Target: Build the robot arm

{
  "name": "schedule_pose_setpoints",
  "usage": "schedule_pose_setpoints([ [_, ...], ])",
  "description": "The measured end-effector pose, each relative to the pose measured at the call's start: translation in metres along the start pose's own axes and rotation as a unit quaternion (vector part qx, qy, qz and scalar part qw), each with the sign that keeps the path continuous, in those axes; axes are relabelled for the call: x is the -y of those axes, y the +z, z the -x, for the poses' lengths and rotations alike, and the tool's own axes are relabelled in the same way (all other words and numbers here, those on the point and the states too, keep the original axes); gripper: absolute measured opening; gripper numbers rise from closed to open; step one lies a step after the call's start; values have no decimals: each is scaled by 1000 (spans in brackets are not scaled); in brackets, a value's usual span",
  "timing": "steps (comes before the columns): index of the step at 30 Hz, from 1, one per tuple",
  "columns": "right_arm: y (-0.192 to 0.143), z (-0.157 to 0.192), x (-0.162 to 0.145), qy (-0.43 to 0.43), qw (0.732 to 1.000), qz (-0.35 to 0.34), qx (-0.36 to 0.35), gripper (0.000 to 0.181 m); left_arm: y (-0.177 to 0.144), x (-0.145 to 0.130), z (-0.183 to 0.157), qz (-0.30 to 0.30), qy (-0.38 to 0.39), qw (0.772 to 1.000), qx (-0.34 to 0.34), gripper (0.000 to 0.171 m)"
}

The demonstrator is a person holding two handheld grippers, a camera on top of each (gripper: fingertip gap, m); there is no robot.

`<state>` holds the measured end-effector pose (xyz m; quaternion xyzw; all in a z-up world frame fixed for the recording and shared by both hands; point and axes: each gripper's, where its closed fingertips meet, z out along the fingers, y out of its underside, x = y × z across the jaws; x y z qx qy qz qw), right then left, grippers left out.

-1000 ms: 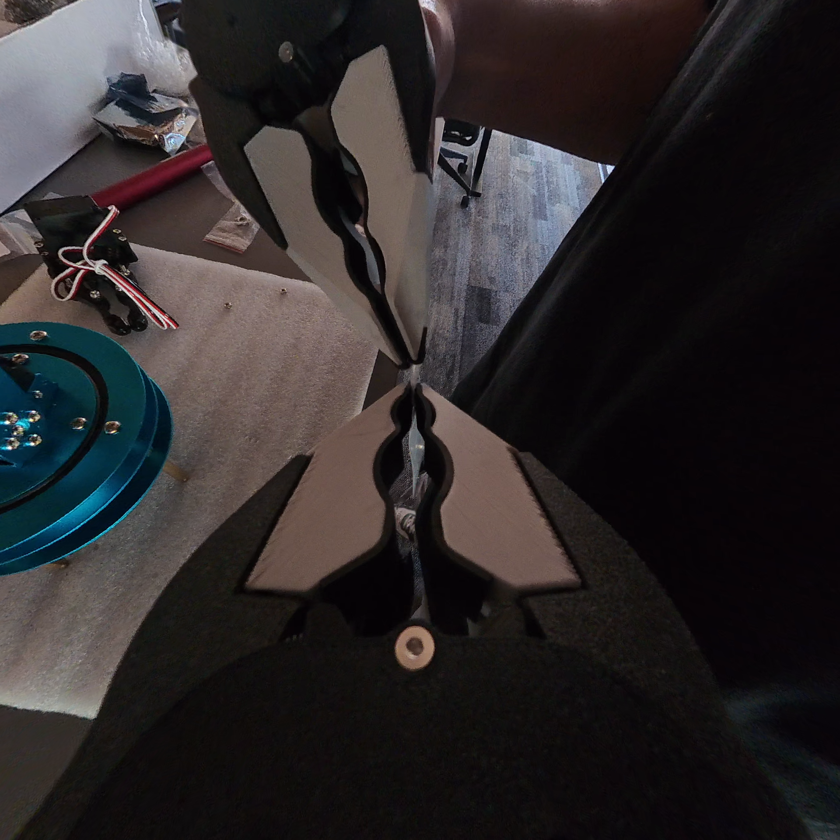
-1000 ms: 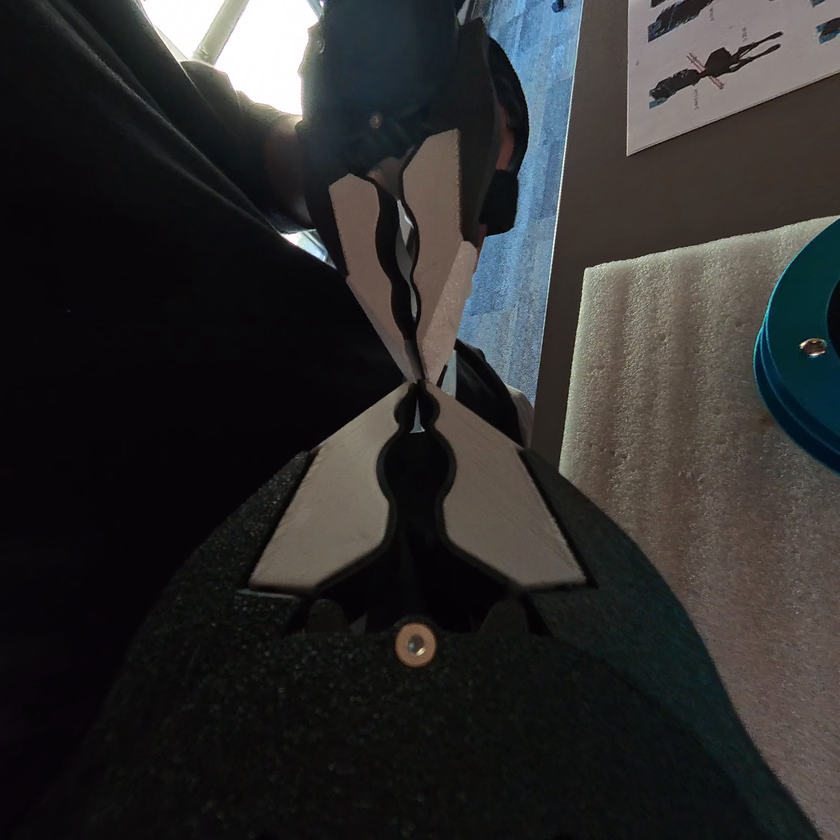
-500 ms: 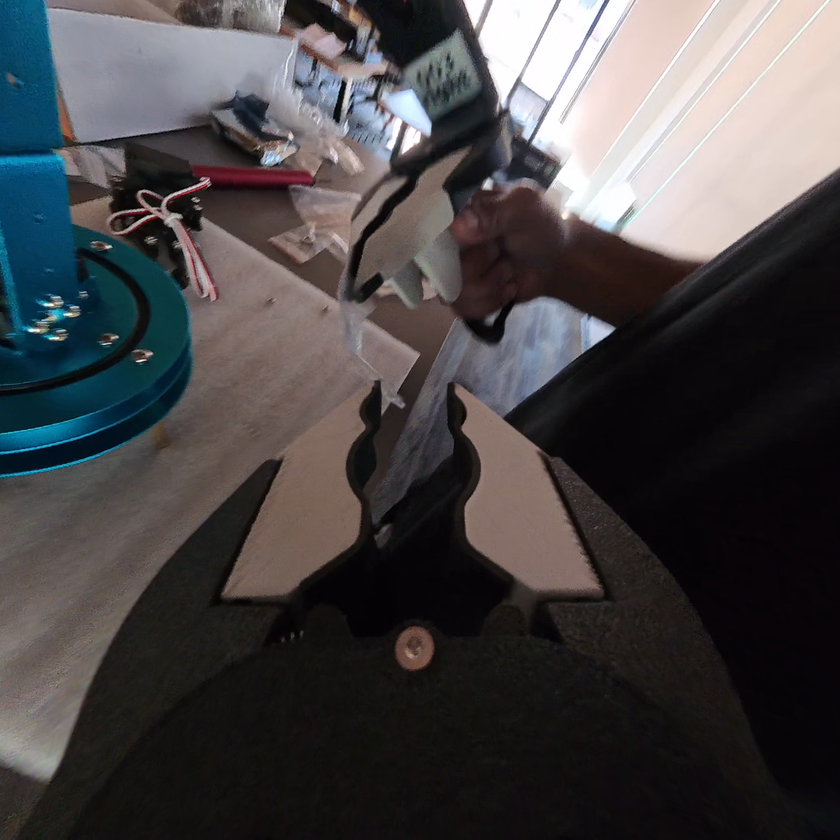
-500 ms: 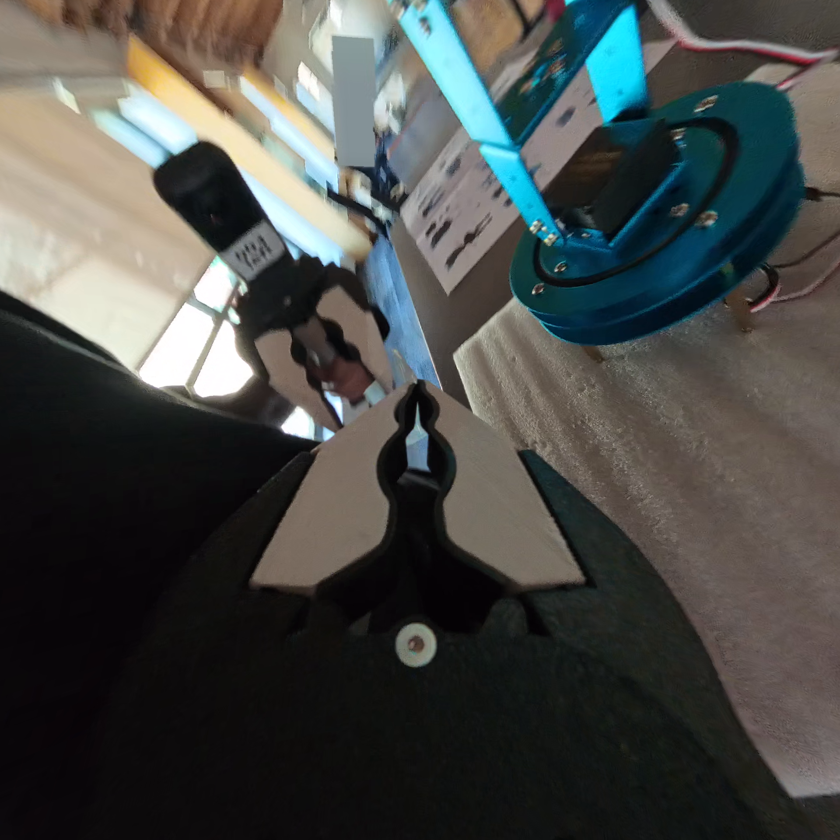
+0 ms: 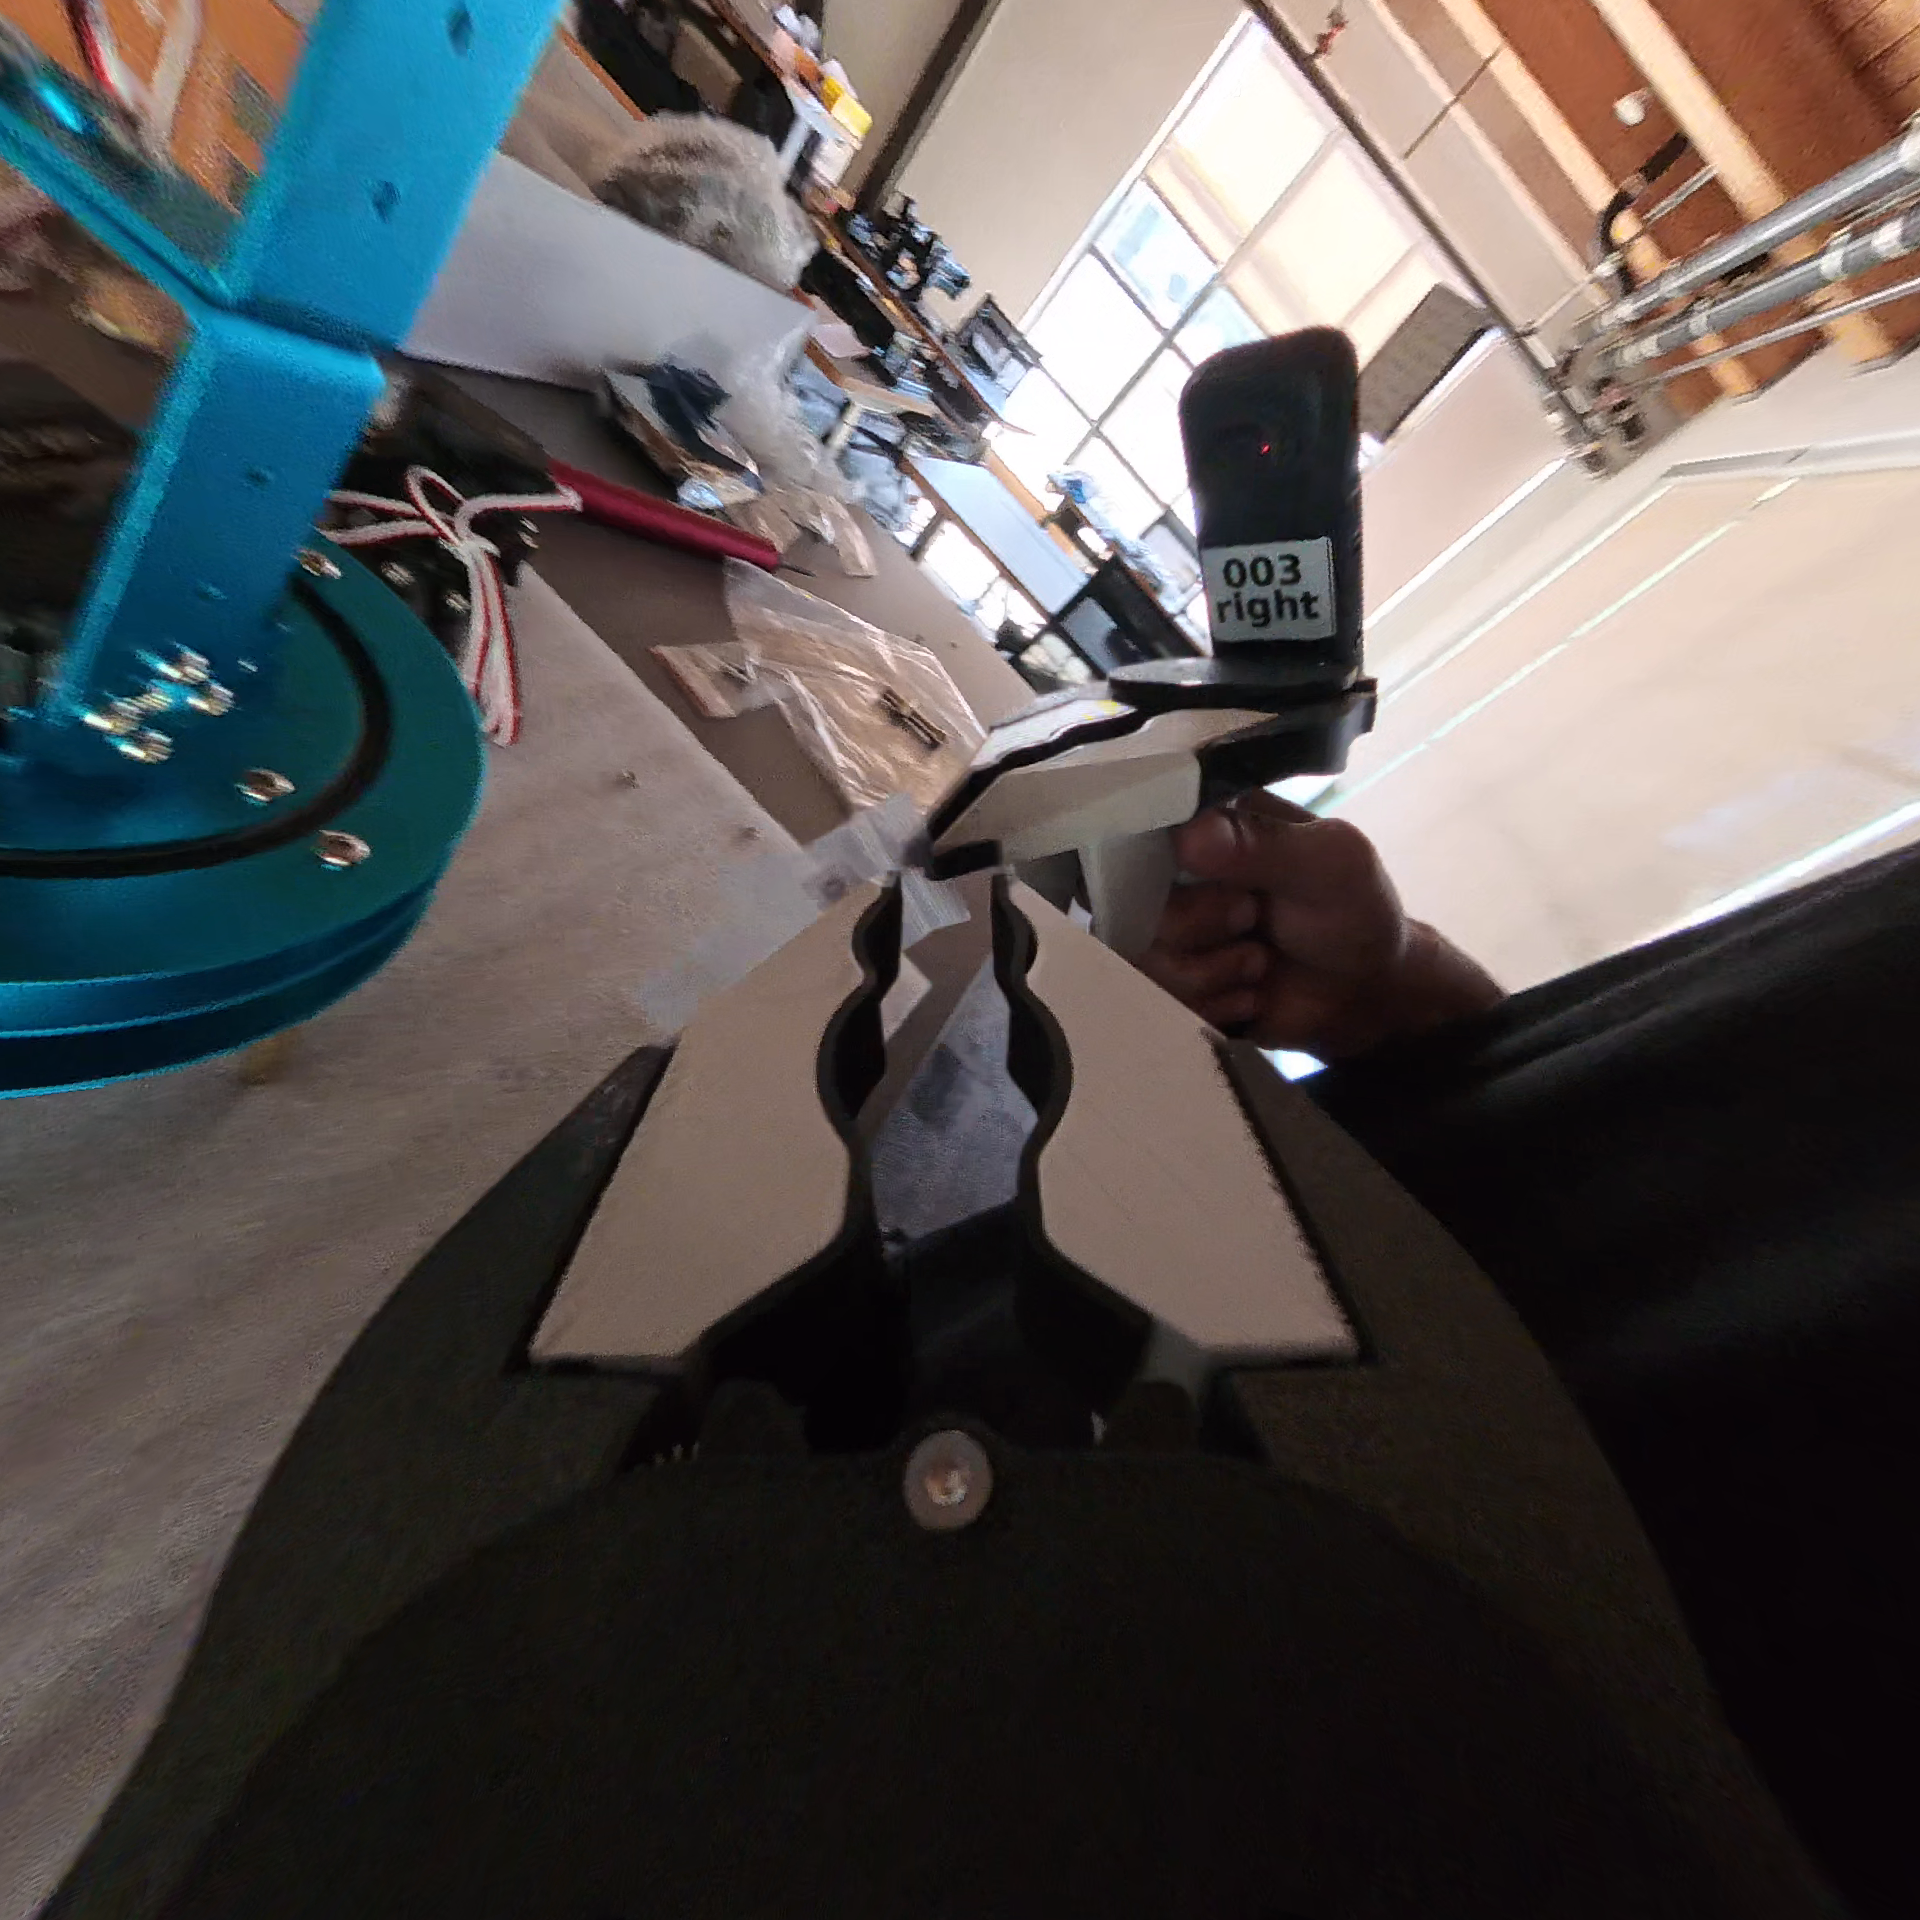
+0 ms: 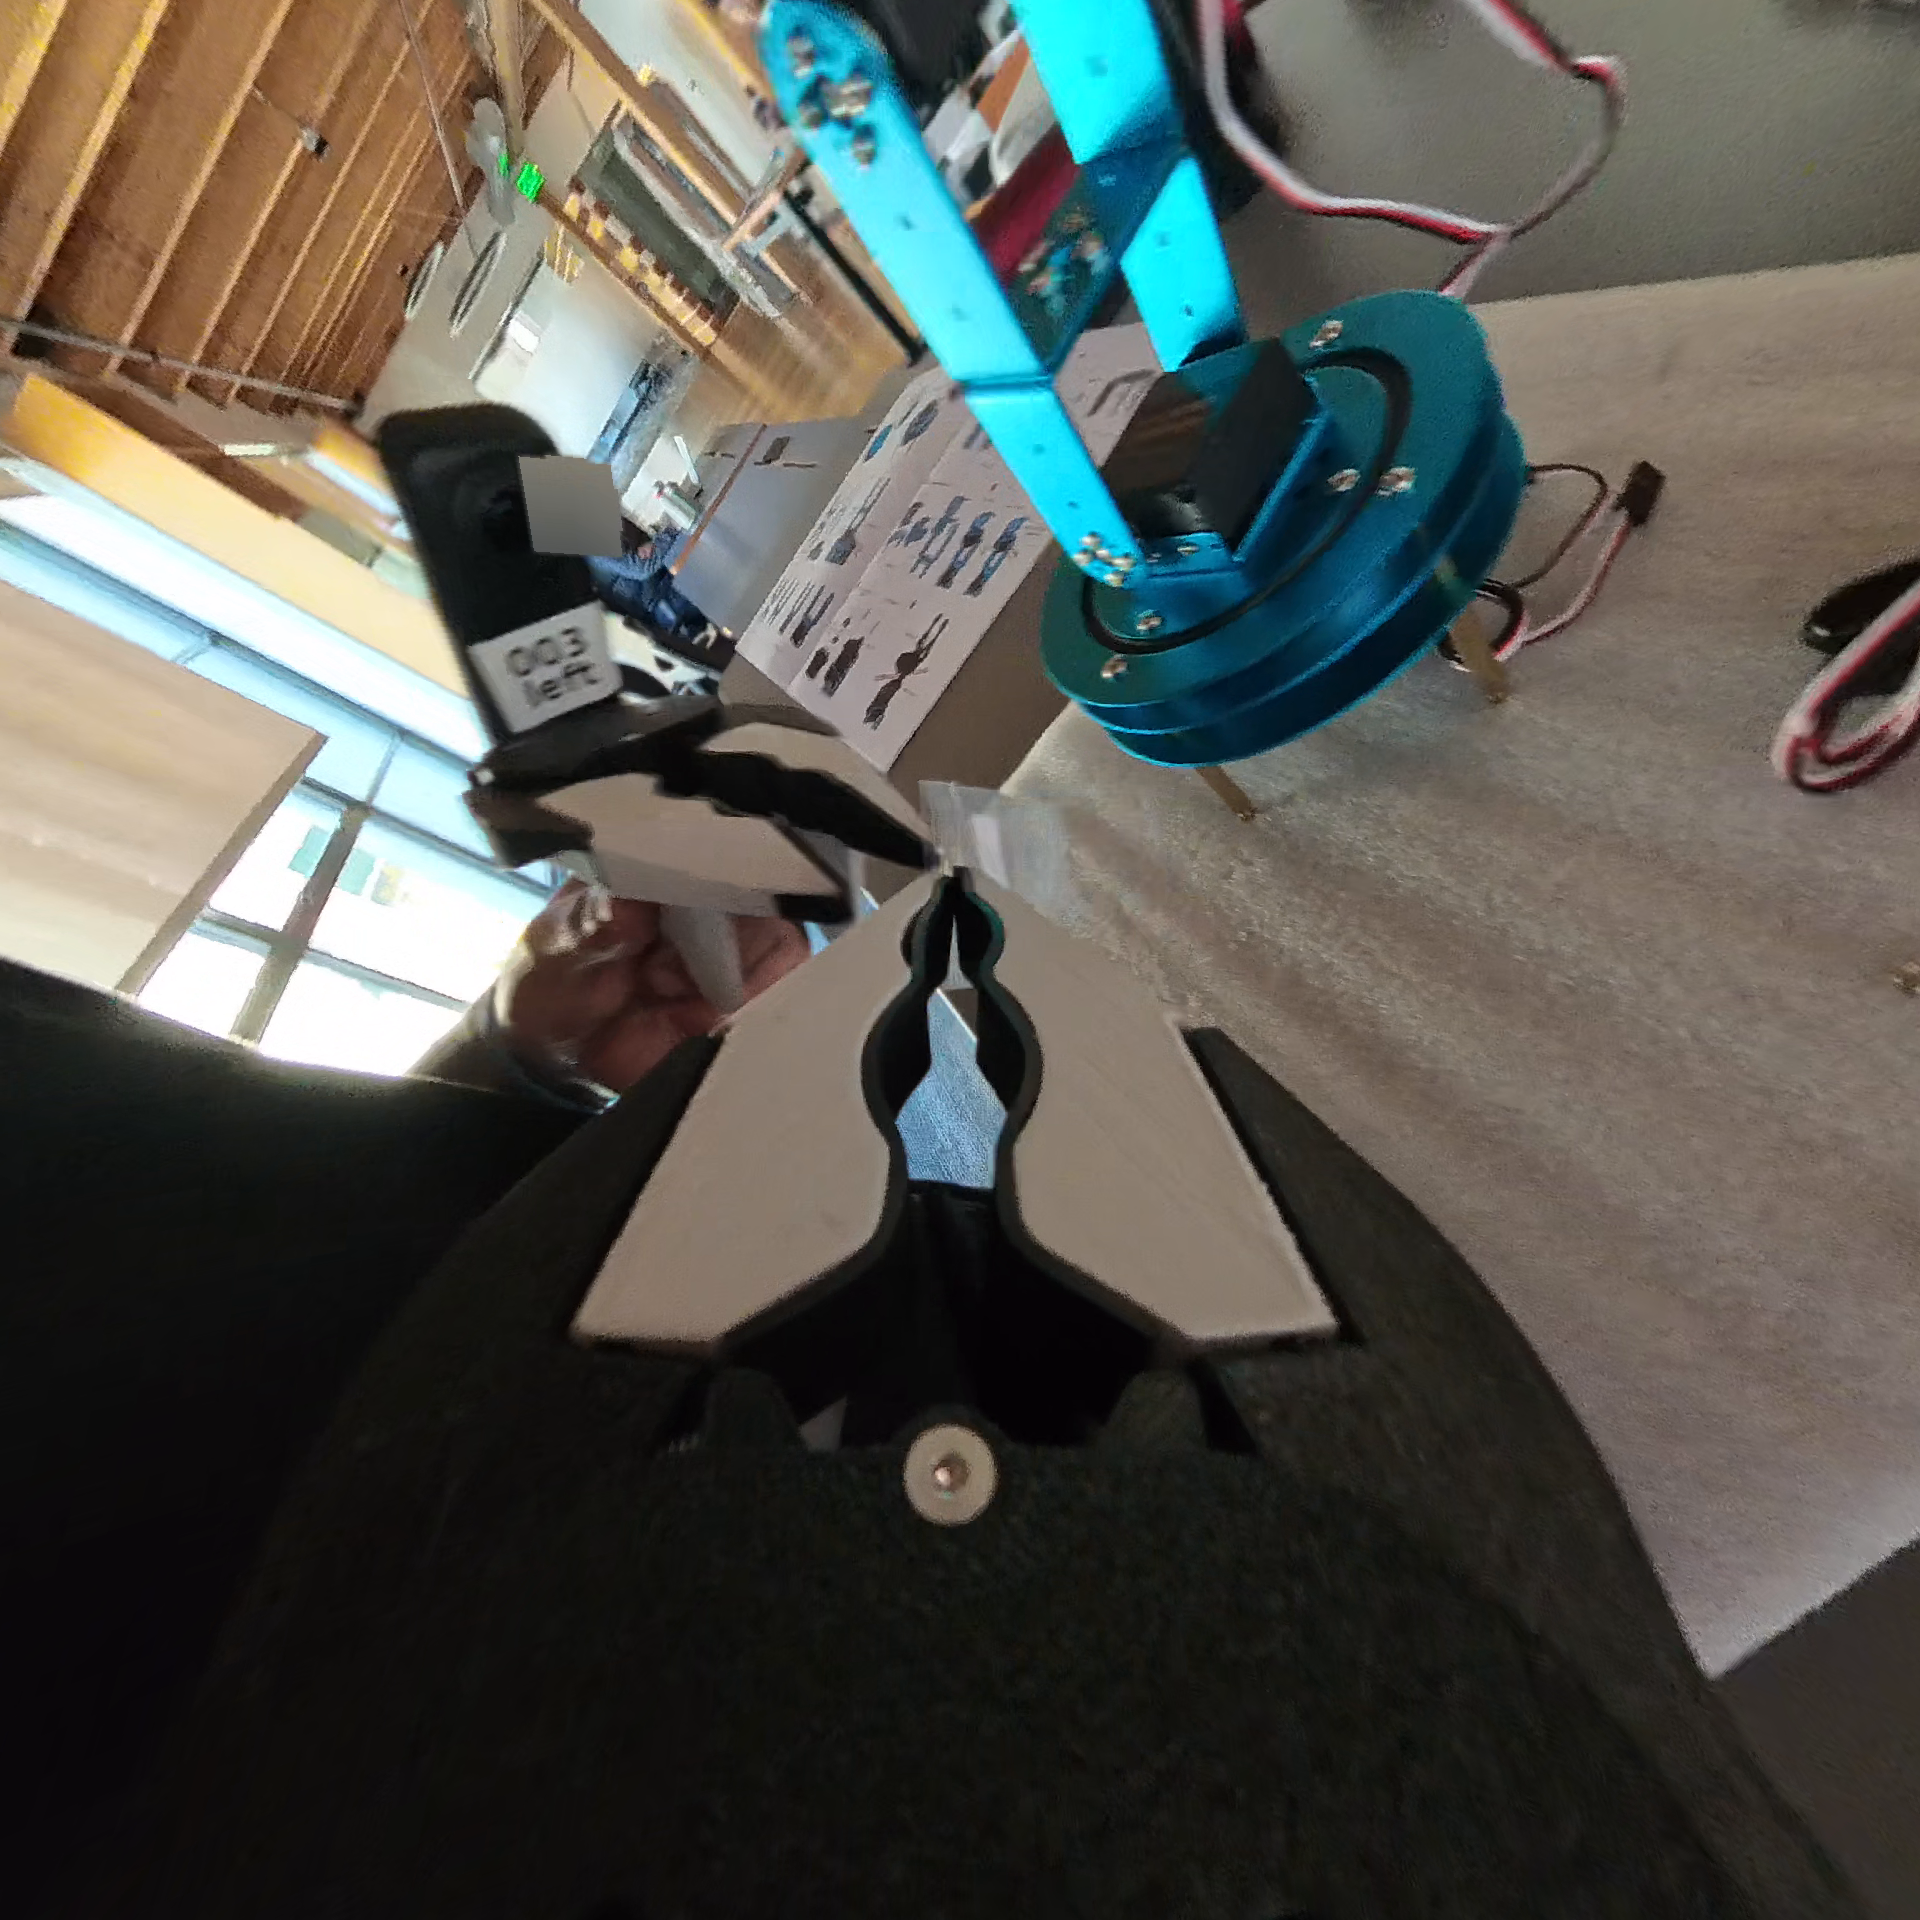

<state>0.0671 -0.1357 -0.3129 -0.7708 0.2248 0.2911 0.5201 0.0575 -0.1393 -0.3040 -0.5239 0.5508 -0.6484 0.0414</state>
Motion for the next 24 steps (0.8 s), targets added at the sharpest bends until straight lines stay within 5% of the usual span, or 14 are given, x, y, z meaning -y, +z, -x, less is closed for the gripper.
schedule_pose_setpoints([
  [11,-6,32,9,34,994,-8,107,0,-4,16,-20,-64,-143,971,-178,12],
  [24,-4,36,8,16,991,3,131,0,-8,18,-22,-67,-164,964,-199,8],
])
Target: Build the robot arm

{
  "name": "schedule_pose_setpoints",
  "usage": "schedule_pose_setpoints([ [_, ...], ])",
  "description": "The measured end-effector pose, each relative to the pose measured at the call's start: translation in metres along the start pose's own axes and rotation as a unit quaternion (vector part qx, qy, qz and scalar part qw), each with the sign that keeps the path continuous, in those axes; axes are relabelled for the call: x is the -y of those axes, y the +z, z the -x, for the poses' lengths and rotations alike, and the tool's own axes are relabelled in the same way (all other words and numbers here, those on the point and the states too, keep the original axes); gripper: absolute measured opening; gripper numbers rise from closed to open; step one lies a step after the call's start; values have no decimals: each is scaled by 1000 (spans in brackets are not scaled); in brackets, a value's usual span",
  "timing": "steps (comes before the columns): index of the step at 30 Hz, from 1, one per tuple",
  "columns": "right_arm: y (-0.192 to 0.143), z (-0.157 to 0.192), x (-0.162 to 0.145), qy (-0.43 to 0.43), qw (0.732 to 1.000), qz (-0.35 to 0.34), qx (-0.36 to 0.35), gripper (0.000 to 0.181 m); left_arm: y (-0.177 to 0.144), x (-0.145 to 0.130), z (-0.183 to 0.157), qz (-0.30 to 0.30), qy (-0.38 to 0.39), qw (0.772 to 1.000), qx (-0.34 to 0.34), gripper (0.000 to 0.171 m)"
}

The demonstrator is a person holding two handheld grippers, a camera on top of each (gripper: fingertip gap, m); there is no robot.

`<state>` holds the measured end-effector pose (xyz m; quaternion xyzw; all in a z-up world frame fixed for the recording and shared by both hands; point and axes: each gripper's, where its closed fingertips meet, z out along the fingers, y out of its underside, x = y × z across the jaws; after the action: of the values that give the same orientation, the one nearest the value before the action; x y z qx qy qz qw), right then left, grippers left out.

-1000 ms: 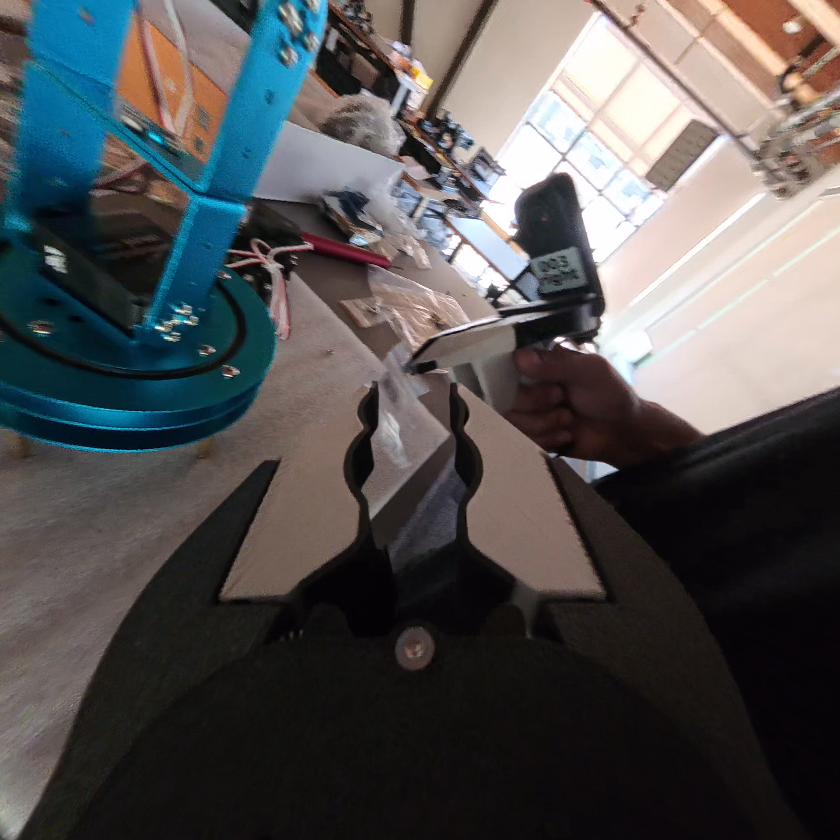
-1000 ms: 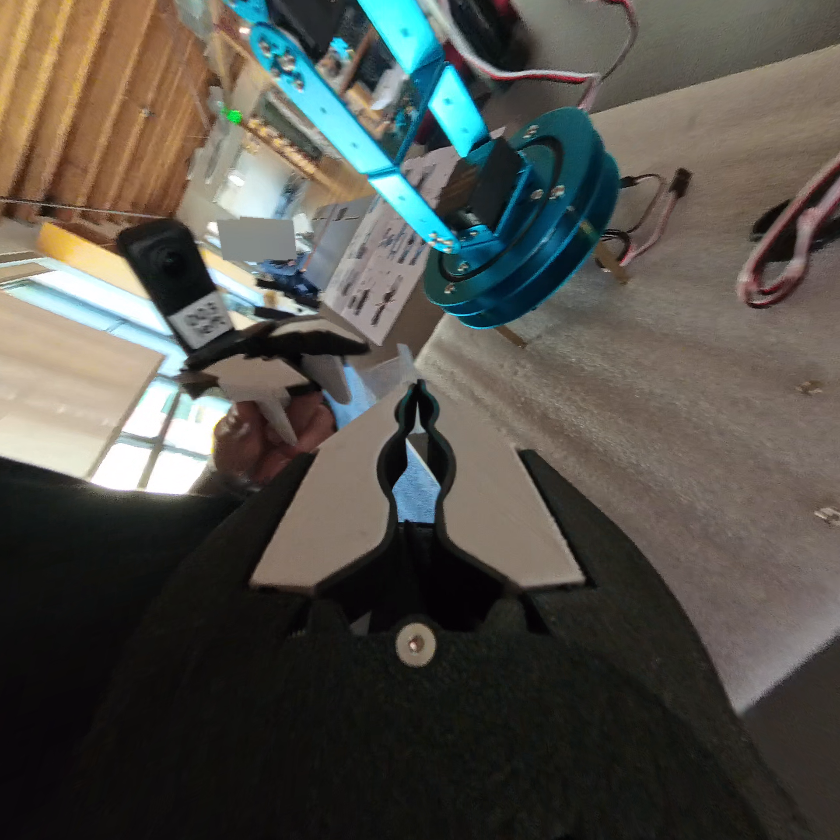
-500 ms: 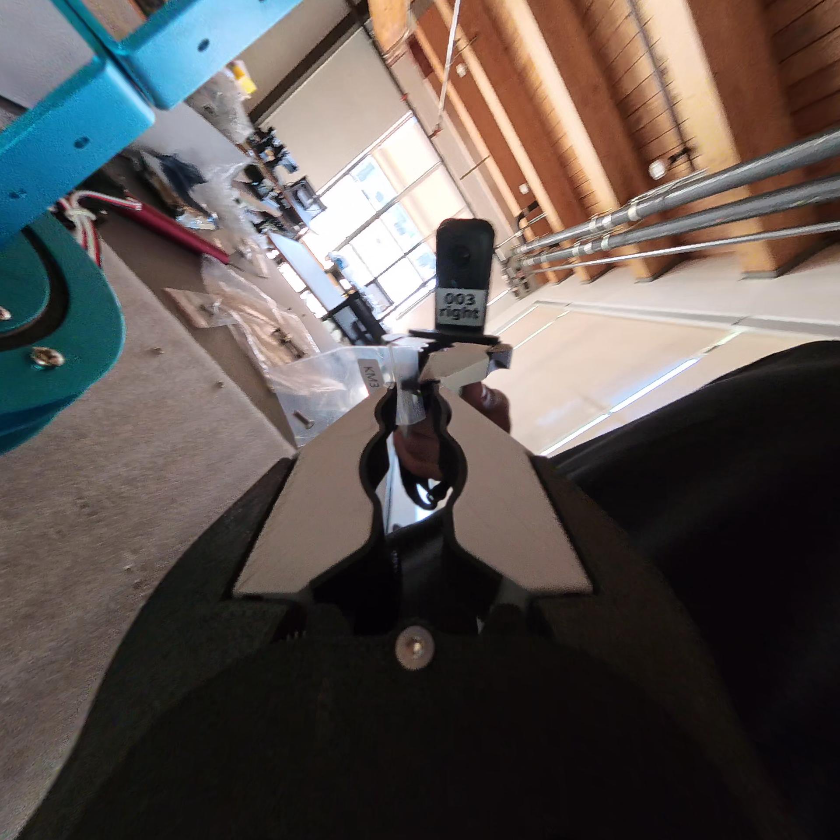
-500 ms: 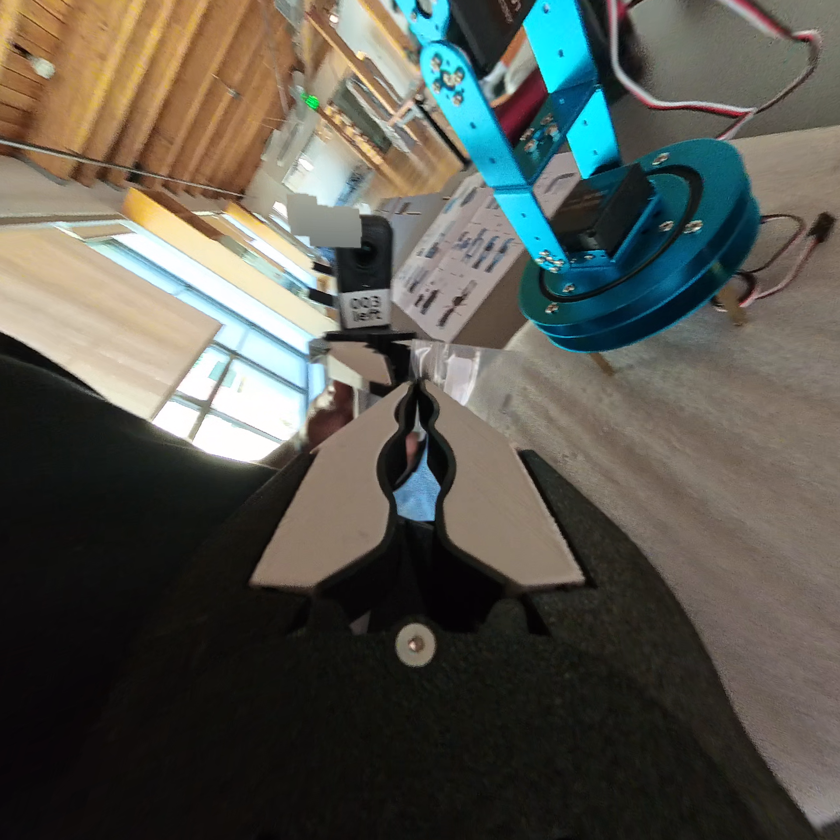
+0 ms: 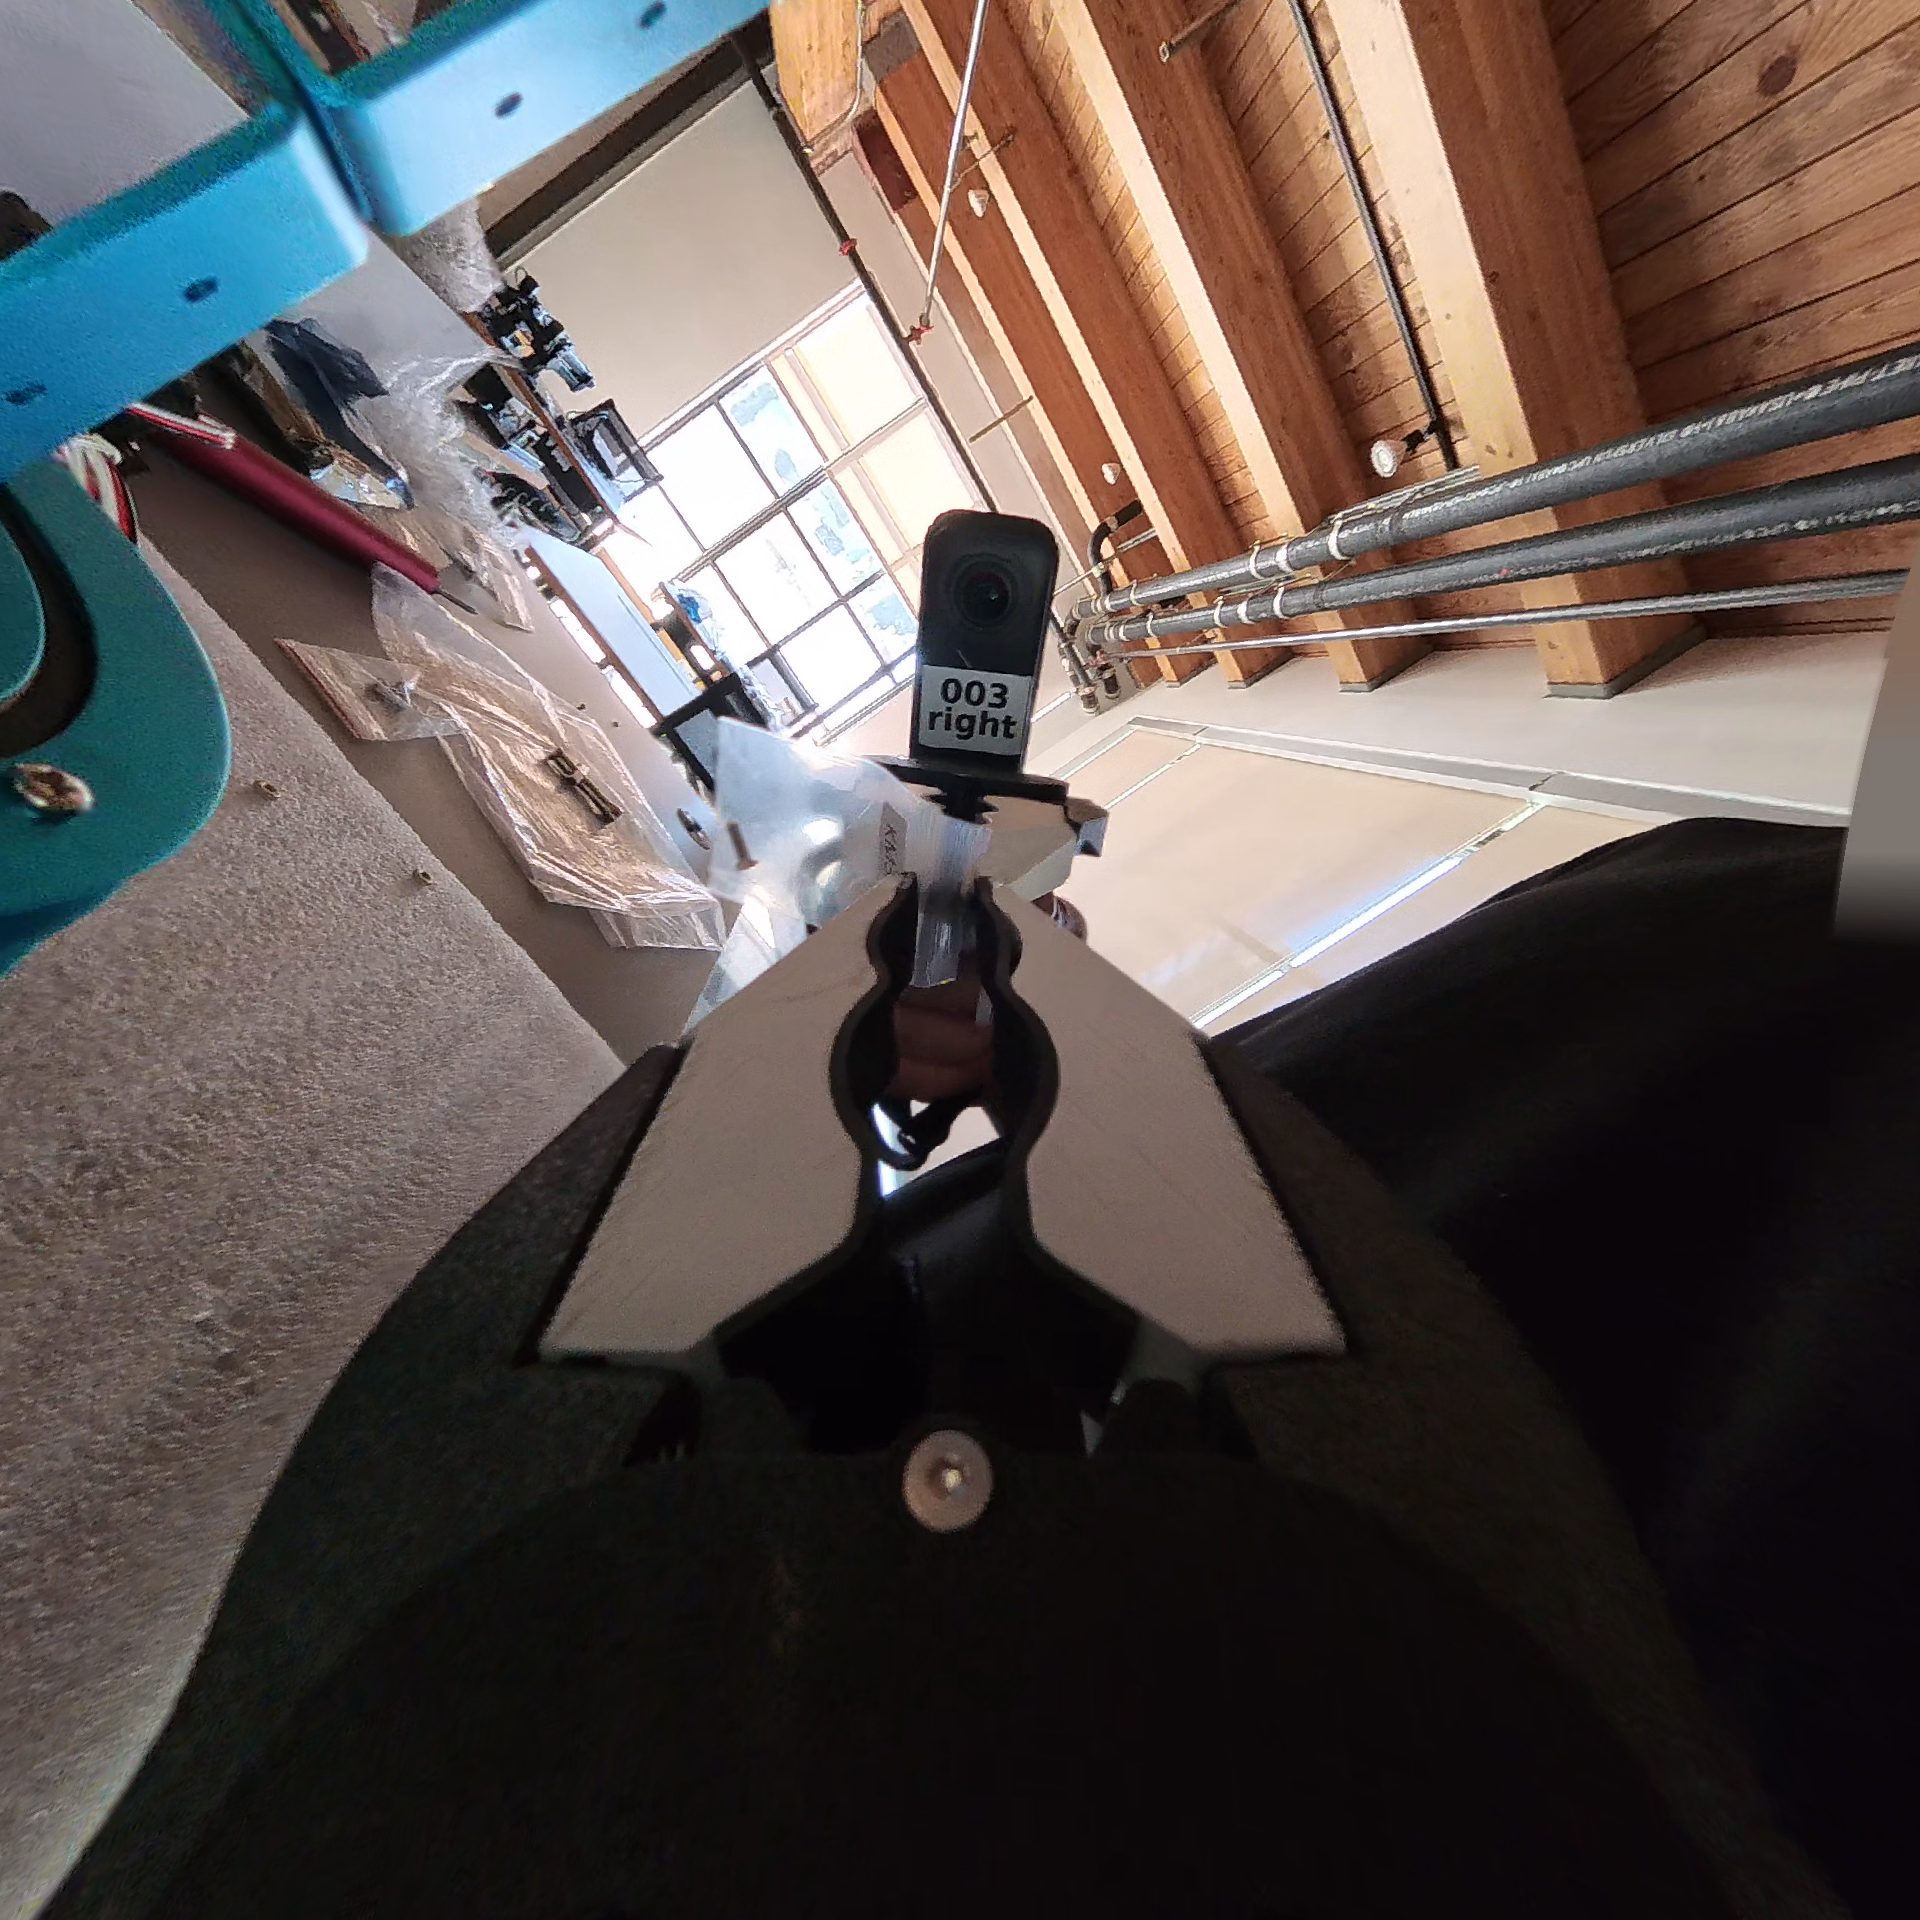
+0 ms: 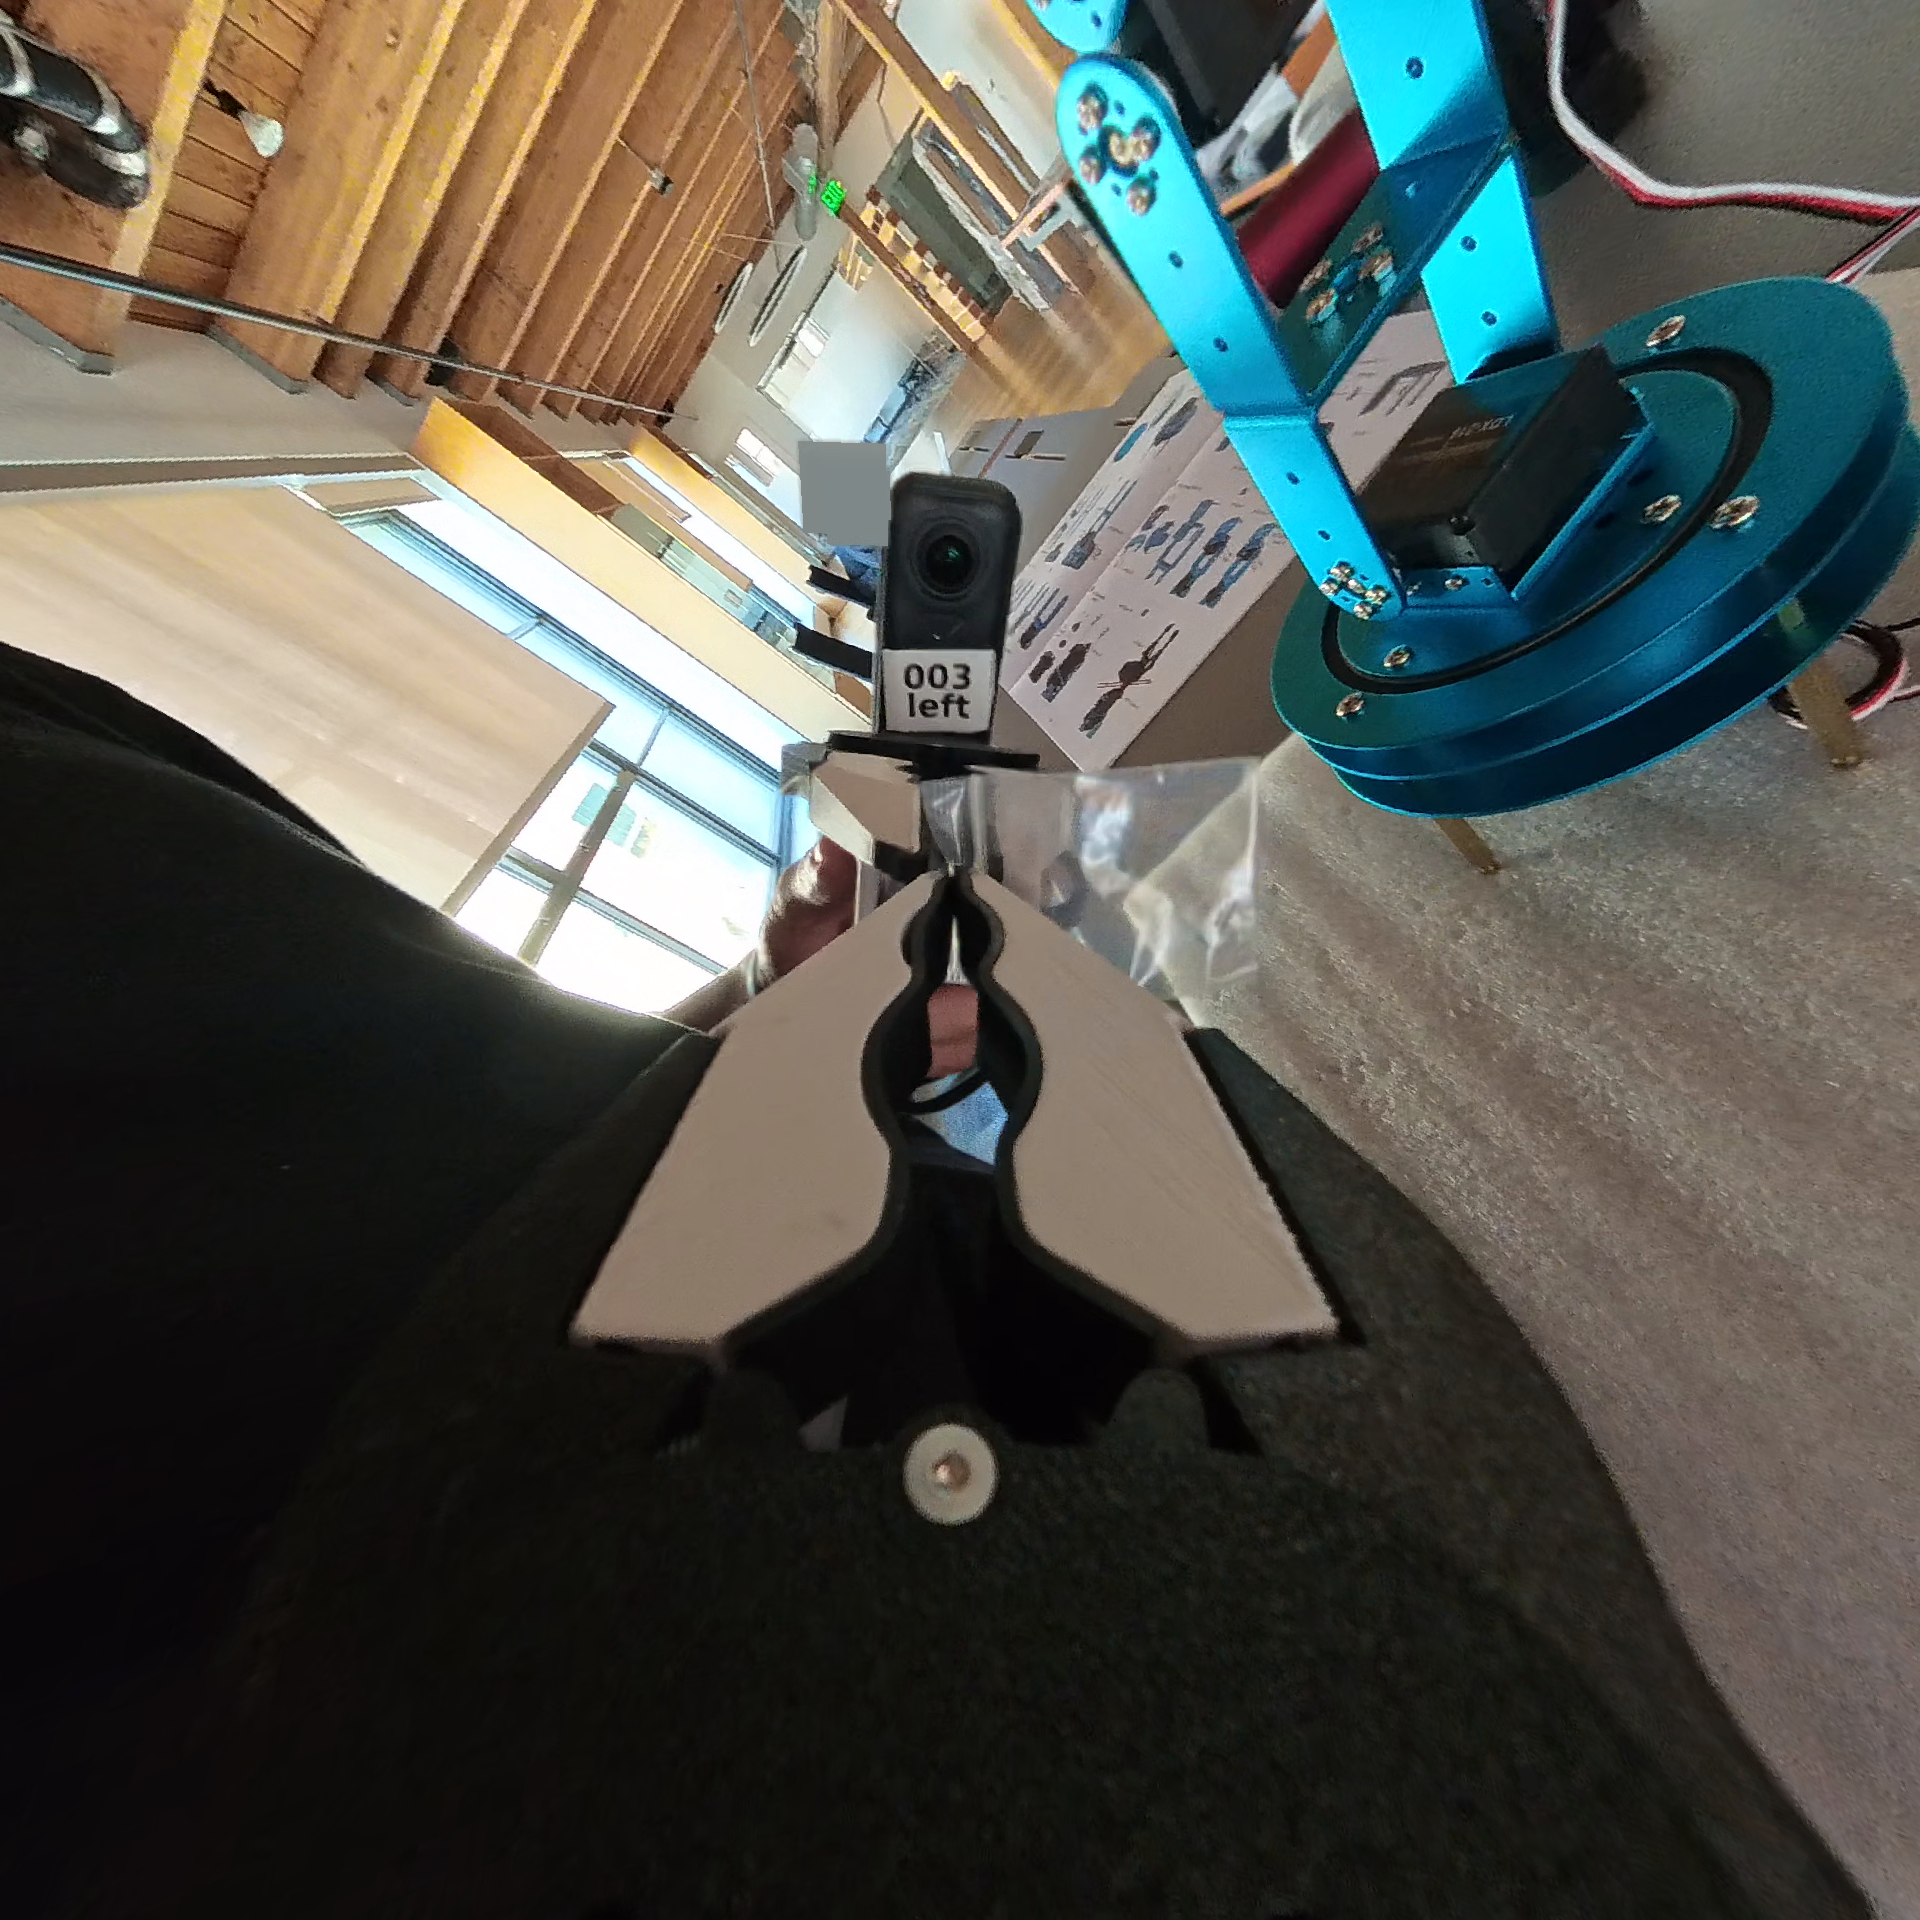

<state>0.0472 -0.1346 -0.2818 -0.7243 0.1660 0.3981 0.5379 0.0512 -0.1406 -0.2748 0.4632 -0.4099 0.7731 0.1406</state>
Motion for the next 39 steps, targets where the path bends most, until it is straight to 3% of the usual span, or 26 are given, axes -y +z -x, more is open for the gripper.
schedule_pose_setpoints([
  [5,2,2,-1,14,1000,-8,21,0,-7,1,1,-9,-15,1000,-9,0],
  [9,4,2,-2,-4,1000,0,1,0,-7,-1,3,10,33,999,30,0],
  [12,5,-16,-5,-47,995,17,-84,0,-10,-2,20,37,93,987,122,0],
  [16,4,-50,-13,-50,974,29,-221,0,-15,-7,47,87,157,948,264,0],
  [19,5,-63,-20,-77,951,36,-298,0,-19,-12,61,96,163,927,323,0],
  [23,5,-68,-26,-131,923,56,-358,0,-22,-18,69,95,134,923,349,0],
  [28,5,-77,-29,-139,917,50,-371,0,-24,-21,77,101,136,909,381,0],
  [34,-6,-89,-22,-199,878,52,-433,0,-28,-20,85,96,139,894,414,0],
  [39,3,-85,-32,-174,899,68,-395,0,-32,-22,84,94,116,902,406,0],
])
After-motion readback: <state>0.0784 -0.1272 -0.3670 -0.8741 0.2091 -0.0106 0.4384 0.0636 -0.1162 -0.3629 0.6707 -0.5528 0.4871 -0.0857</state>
